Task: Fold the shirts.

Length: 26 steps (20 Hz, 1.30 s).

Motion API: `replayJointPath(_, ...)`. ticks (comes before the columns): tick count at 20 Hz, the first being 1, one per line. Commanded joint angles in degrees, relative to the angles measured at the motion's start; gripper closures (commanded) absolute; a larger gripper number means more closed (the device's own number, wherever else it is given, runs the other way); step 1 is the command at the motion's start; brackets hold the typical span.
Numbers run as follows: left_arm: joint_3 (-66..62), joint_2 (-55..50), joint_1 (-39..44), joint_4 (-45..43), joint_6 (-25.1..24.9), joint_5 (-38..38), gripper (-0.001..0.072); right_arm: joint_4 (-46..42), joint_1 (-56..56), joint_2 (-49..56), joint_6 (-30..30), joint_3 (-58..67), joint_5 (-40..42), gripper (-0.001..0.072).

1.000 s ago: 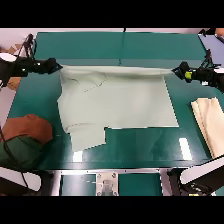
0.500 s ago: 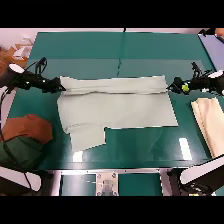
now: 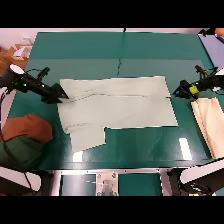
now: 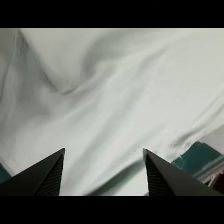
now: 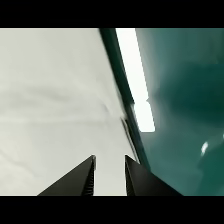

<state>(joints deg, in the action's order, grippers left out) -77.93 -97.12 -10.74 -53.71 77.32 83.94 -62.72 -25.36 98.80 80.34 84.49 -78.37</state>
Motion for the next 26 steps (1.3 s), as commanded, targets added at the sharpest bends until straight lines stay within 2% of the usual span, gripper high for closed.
replayJointPath(1, 2.67, 1.75, -0.07, -3.10, 6.47, 11.17, 0.0148, -5.55, -1.64, -7.52, 3.91, -6.14, -2.97, 0.0479)
replayJointPath(3, 8.44, 6.64, -0.07, -4.96, 6.62, 12.94, 0.0149, -5.79, -3.15, -14.51, 3.93, -15.58, -0.76, 0.0501)
replayJointPath(6, 22.12, 19.80, -0.09, -12.20, 6.14, 9.92, 0.0147, -4.13, -8.83, -26.88, 5.86, -31.82, 2.89, 0.0497)
replayJointPath(8, 31.85, 29.29, -0.07, -12.07, 6.38, 3.13, 0.0147, 0.37, -12.59, -34.86, 5.88, -42.10, 6.25, 0.0496)
replayJointPath(9, 36.15, 33.20, -0.07, -9.64, 6.71, -1.36, 0.0147, 2.71, -13.66, -38.21, 5.81, -46.51, 8.39, 0.0468)
replayJointPath(10, 40.50, 36.63, -0.07, -5.51, 6.69, -6.10, 0.0146, 4.07, -14.08, -41.11, 5.84, -50.75, 10.60, 0.0391)
replayJointPath(11, 44.37, 38.91, -0.07, -1.62, 6.58, -10.43, 0.0147, 4.52, -14.08, -43.12, 5.84, -54.23, 13.22, 0.0373)
replayJointPath(14, 52.59, 39.71, 1.55, 4.13, 4.70, -19.89, 0.0147, 7.23, -14.08, -43.78, 5.42, -60.15, 19.82, 0.0374)
replayJointPath(18, 58.21, 39.67, 9.22, 7.69, 4.74, -34.12, 0.0147, 13.97, -14.08, -41.79, 1.53, -62.88, 24.50, 0.0378)
replayJointPath(23, 58.58, 39.67, 14.69, 13.75, 4.22, -42.47, 0.0149, 20.76, -14.05, -36.00, -3.19, -62.97, 25.05, 0.0377)
replayJointPath(24, 58.58, 39.67, 14.88, 15.47, 2.91, -41.83, 0.0220, 21.42, -14.05, -34.82, -3.72, -62.99, 25.05, 0.0377)
replayJointPath(25, 58.47, 39.67, 14.86, 17.18, 0.59, -40.06, 0.0348, 22.18, -14.05, -33.59, -4.66, -62.99, 25.11, 0.0376)
replayJointPath(26, 58.38, 39.67, 14.86, 18.45, -0.98, -38.42, 0.0354, 22.93, -13.94, -32.48, -5.14, -62.99, 25.31, 0.0375)
